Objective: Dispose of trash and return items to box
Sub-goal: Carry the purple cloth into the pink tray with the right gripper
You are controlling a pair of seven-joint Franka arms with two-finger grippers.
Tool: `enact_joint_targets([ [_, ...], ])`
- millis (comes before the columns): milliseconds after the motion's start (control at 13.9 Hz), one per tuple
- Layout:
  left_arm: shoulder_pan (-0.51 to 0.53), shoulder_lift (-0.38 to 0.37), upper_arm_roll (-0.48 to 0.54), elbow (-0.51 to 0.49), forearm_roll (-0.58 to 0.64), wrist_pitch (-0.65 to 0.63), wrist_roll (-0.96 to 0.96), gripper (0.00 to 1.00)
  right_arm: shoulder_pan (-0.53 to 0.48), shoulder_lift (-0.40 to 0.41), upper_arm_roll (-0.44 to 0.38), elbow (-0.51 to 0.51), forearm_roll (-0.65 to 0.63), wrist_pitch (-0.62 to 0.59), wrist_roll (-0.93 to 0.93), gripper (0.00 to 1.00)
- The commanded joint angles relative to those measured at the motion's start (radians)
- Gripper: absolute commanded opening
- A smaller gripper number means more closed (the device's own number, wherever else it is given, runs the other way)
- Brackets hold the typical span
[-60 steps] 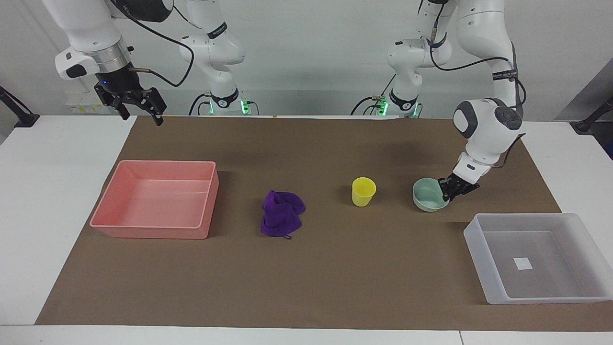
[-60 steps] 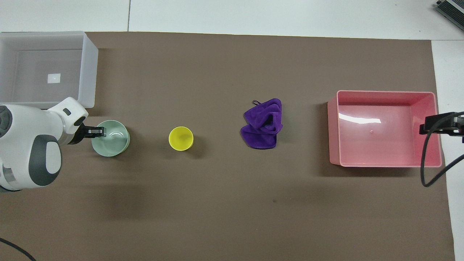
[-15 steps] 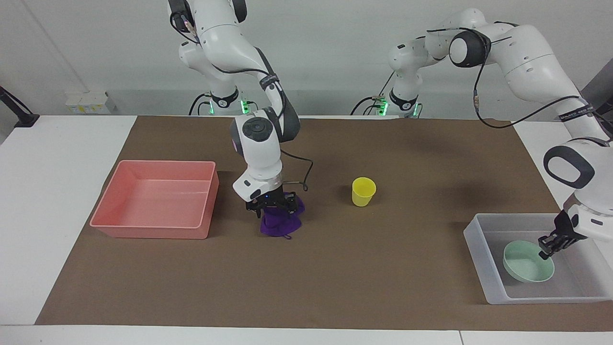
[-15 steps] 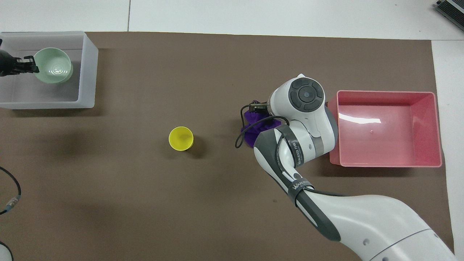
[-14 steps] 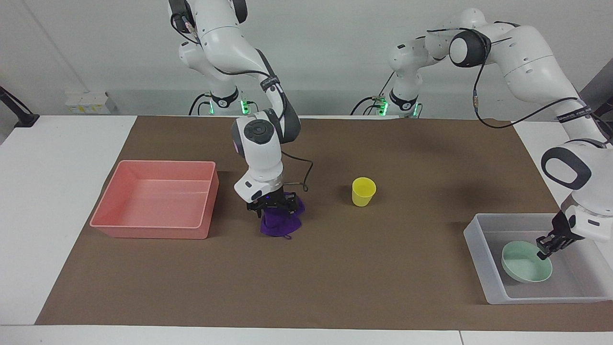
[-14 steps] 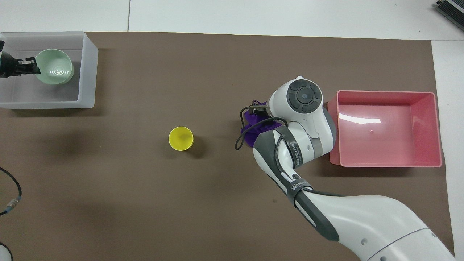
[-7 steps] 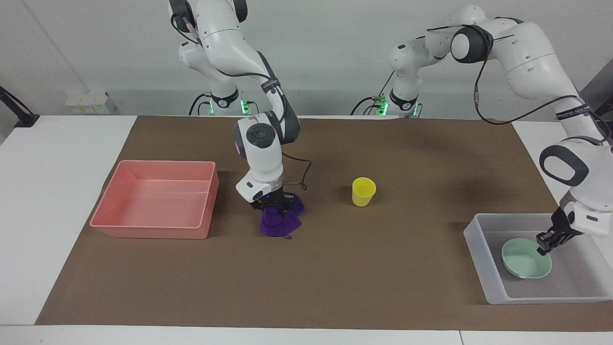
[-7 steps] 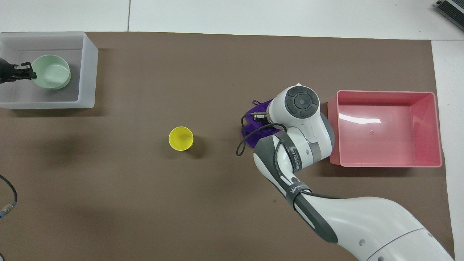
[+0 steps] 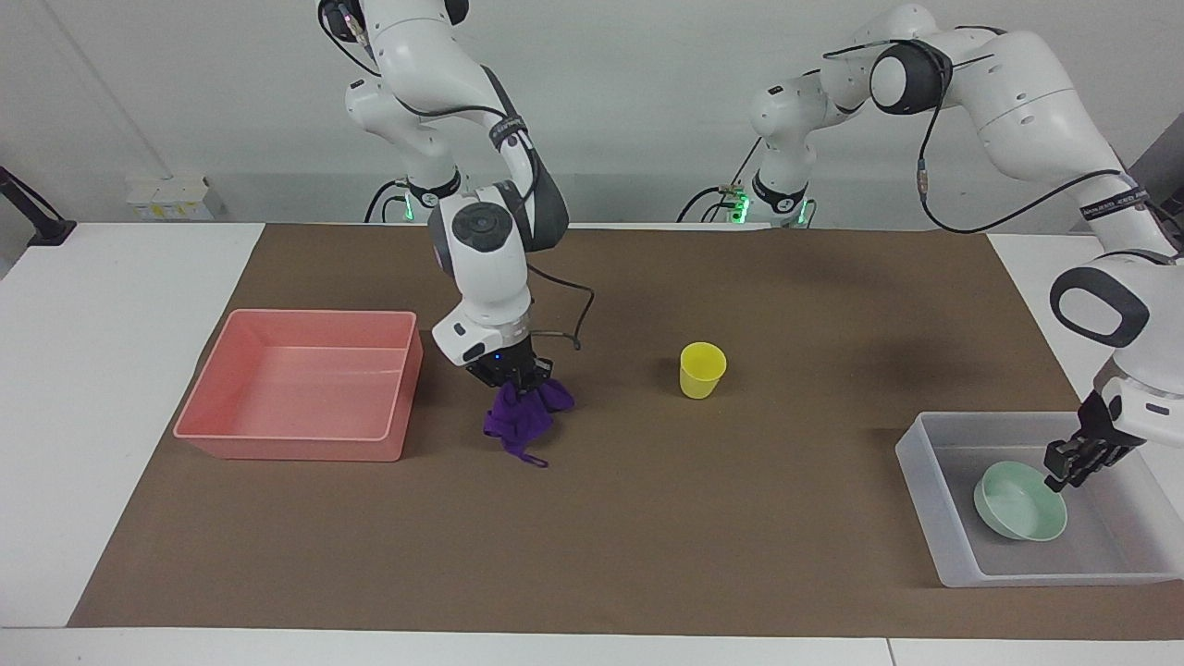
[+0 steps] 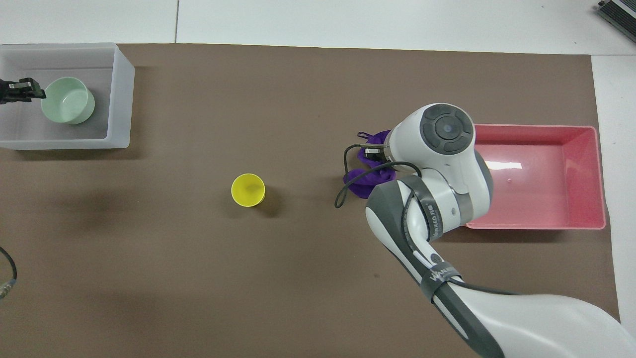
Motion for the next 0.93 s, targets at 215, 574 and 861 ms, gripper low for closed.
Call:
enact_joint_targets([
  [215,-0.166,-0.177,0.007,-0.048,0.078,-0.198,-0.004,0.50,-0.105,-0.224,-0.002,-0.004,-0.020,-0.201,0.010,0.00],
  [574,-0.320,-0.308,0.007,-0.216,0.078,-0.238,-0.076,0.79,-0.273,-0.306,-0.002,0.030,-0.022,-0.283,-0.212,0.00],
  [861,-0.454,-0.395,0.006,-0.391,0.078,-0.220,-0.250,0.81,-0.408,-0.321,-0.002,-0.005,-0.020,-0.268,-0.421,0.00],
])
